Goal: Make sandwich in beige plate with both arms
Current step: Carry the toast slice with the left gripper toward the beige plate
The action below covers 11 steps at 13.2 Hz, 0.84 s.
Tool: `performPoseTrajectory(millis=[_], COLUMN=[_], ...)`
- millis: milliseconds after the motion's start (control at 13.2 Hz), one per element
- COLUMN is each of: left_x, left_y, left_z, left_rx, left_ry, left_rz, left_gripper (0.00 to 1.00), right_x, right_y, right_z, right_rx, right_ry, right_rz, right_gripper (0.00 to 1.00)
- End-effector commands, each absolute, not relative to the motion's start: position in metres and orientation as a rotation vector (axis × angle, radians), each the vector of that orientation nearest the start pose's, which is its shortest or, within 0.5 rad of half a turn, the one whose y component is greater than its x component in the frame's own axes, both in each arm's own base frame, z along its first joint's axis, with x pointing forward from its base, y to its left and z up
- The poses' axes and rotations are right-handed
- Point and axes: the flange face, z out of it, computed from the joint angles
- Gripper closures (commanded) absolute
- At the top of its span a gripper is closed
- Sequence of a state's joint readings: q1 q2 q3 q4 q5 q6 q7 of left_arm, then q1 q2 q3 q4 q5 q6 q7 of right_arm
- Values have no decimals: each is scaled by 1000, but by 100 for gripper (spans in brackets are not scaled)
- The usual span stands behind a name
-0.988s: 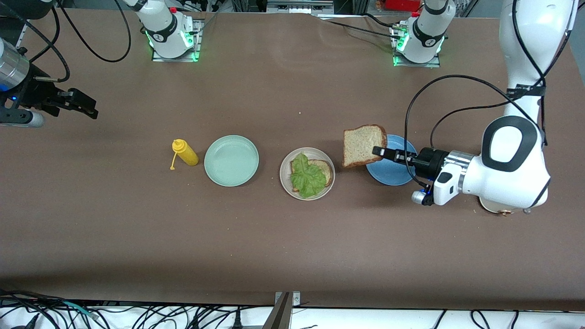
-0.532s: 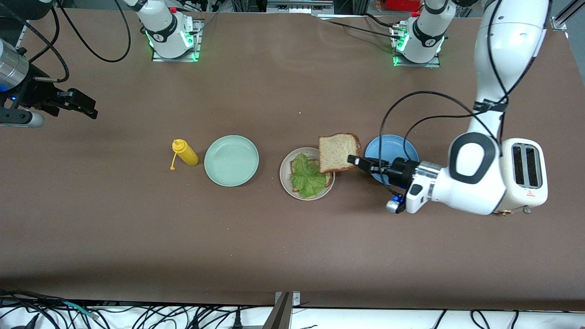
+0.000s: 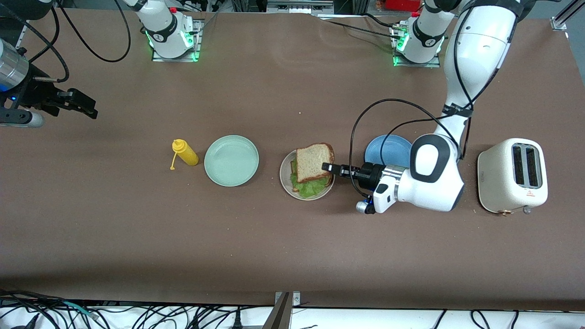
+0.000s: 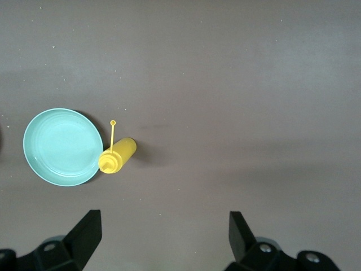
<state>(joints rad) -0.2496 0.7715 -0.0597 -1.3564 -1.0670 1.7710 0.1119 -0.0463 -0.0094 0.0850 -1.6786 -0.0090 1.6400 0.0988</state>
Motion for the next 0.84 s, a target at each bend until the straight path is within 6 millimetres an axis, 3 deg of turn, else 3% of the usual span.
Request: performPoseTrajectory(millis=[0,456,684,760], left_x=[666,660,661,662], left_y=[-298,-307,-300,-298], left_z=[265,236,221,217], left_rx=[2070,2098,2123,2131], left_ry=[28,42,65,71], left_rz=[-444,-446,-440,-431], left_gripper=[100,100,100,65], right_x=[548,548,548,548], right_y=[20,20,21,21], right_z=[588,587,587,587], right_rx=[-3146,-3138,-3121,-3121], right_ry=[109,112,116,116], right_rz=[43,46,50,50], right_gripper=[0,0,0,0])
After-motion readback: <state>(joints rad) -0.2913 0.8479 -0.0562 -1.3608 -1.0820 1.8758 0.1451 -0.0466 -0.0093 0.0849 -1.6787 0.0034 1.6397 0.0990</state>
